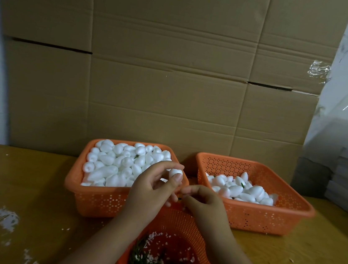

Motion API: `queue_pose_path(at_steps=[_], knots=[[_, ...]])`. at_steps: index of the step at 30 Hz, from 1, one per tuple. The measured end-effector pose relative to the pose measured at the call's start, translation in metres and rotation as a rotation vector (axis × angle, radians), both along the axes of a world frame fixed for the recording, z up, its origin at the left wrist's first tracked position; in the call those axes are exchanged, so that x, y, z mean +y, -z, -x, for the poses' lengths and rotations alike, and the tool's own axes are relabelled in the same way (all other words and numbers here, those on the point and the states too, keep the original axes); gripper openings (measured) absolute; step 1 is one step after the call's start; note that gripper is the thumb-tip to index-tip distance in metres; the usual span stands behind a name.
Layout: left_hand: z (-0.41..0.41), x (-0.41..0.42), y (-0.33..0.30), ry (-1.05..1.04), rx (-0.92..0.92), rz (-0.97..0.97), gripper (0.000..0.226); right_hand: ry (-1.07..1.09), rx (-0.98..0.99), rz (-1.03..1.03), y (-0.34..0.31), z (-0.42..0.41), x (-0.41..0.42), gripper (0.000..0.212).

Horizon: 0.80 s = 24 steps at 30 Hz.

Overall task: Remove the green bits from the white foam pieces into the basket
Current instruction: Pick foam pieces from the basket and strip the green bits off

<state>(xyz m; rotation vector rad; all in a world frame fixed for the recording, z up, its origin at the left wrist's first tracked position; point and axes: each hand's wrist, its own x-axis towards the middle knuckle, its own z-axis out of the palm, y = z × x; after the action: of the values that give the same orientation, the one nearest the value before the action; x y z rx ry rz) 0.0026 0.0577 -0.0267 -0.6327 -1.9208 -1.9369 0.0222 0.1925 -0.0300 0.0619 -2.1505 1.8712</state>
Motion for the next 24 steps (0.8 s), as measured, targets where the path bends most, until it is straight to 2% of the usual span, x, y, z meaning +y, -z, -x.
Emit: queue_pose_path(at_steps=[5,8,24], knots=[[-0.0005,0.0011,-0.0018,0.025,-0.032,-0.038,0.025,0.003,-0.008,0.002,0.0006,0.0018,-0.0005,0.019],[-0.0011,0.0012,-0.0030,0.027,-0.037,-0.050,0.019,-0.002,-0.001,-0.003,0.0001,0.0018,-0.0005,0.018],[0.0007,-0.0020,-0.0005,0.024,0.035,0.052,0.026,0.002,-0.003,-0.033,0.0000,0.0013,-0.0002,0.018]])
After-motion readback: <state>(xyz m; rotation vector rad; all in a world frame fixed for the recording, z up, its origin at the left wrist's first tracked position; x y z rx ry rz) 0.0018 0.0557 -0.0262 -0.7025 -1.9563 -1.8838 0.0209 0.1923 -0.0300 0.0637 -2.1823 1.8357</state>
